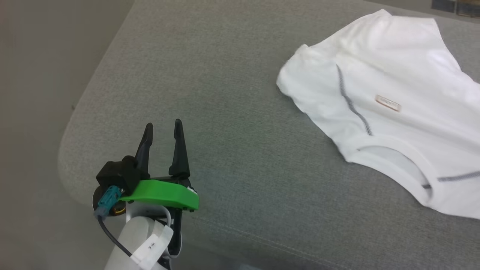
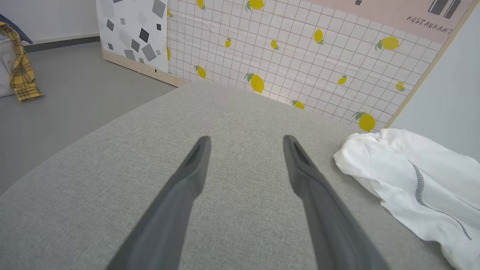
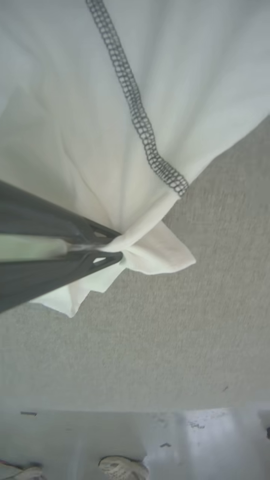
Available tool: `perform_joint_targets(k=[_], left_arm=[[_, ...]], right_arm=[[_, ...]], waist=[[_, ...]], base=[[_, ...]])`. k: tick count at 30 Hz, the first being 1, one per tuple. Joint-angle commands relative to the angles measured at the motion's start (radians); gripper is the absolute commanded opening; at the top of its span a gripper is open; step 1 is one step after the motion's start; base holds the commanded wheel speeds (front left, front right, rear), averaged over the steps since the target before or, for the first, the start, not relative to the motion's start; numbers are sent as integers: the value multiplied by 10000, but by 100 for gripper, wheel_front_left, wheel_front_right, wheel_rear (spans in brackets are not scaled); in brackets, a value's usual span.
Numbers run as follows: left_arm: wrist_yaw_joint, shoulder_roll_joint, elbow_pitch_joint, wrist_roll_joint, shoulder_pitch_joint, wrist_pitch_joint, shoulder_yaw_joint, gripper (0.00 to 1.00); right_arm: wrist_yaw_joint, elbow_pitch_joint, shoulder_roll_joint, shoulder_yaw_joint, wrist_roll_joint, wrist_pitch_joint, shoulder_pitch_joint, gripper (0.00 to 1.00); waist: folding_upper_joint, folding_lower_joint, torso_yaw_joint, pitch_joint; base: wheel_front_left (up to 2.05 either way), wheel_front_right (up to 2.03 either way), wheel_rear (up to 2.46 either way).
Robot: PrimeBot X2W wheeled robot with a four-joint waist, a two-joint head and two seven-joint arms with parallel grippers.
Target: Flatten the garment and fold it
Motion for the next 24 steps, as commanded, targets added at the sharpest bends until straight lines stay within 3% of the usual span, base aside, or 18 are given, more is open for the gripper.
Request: perform_joint_targets(k=[1, 7, 8, 9, 10, 15, 20, 24], left_arm=[[-52, -20, 21, 196, -25, -47, 16, 100], [-134, -20, 61, 369, -117, -47, 89, 100], [-149, -20, 75, 397, -114, -47, 119, 100], [-164, -20, 96, 423, -110, -47, 142, 100], [-173, -20, 121, 449, -94, -47, 148, 100], [-279, -20, 353, 397, -89, -47, 91, 100], [-346, -20, 931, 75, -364, -38, -323, 100], [-302, -20, 1563, -423, -892, 250, -691, 100]], right_arm=[[-21, -25, 118, -377, -448, -176, 189, 0], [-21, 166, 784, -1932, -1585, -1047, 402, 0], [-21, 175, 914, -2009, -1608, -1348, 328, 23], [-21, 229, 1058, -2050, -1534, -1509, 250, 96], [-21, 256, 1229, -2067, -1400, -1751, 124, 100], [-21, -166, 1889, -1470, -713, -3356, -165, 100], [-21, -1263, 2627, 130, 422, -5192, 318, 100], [-21, -2185, 3085, 1555, 1146, -6035, 1125, 100]], waist=[[0, 0, -235, -100], [0, 0, -551, -55], [0, 0, -630, -51], [0, 0, -702, -61], [0, 0, -797, -94], [0, 0, -1274, -380], [0, 0, -1931, -735], [0, 0, -2529, -857]], base=[[0, 0, 0], [0, 0, 0], [0, 0, 0], [0, 0, 0], [0, 0, 0], [0, 0, 0], [0, 0, 0], [0, 0, 0]])
